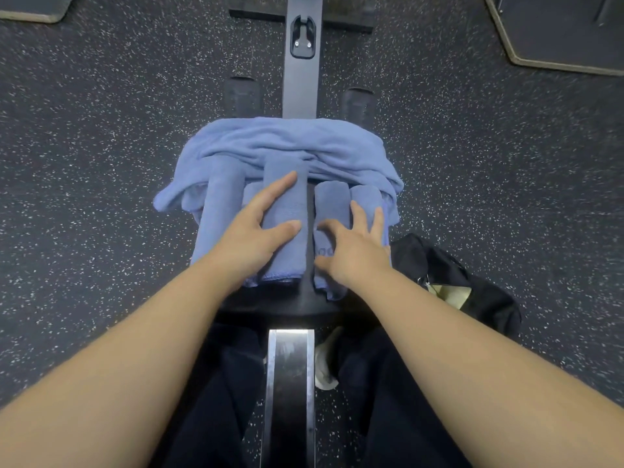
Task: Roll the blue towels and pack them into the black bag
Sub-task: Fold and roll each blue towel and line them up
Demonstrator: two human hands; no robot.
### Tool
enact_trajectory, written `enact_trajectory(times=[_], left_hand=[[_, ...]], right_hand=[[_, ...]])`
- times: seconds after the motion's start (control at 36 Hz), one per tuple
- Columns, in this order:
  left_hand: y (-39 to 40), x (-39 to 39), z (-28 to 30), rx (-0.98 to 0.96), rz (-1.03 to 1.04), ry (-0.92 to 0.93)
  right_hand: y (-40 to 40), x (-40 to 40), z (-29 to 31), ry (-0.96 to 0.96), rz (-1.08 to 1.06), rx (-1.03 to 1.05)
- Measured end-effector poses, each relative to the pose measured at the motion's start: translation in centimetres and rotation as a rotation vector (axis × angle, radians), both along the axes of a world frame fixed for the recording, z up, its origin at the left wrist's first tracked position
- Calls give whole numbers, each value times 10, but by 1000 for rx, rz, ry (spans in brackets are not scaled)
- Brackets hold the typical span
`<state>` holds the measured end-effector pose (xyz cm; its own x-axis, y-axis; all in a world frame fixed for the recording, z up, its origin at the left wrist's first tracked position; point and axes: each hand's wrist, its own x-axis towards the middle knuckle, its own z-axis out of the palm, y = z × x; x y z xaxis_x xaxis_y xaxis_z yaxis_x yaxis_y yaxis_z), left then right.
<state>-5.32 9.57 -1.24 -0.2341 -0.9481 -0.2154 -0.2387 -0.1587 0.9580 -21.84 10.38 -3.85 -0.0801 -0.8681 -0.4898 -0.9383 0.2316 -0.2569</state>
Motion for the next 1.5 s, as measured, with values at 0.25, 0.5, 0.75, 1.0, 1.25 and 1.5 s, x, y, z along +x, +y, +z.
enact_trajectory(times=[0.25,0.5,0.75,1.0,1.25,1.5], left_hand=[[-15,-13,-15,139,48,101],[-20,-28,-18,365,120,414],[-23,-36,-12,404,102,669],[-18,-40,-21,418,93,593],[-21,-39,-31,193,93,150],[-23,-41,-38,-67,86,-85]], right_hand=[[-1,-16,-4,-121,33,4],[-10,-20,-12,-355,-163,-16],[-9,-19,-1,-504,-283,-35],[-6,-20,1,-526,-287,-39],[-9,-22,-4,-522,-267,-43],[-12,-25,-21,-392,8,-154]])
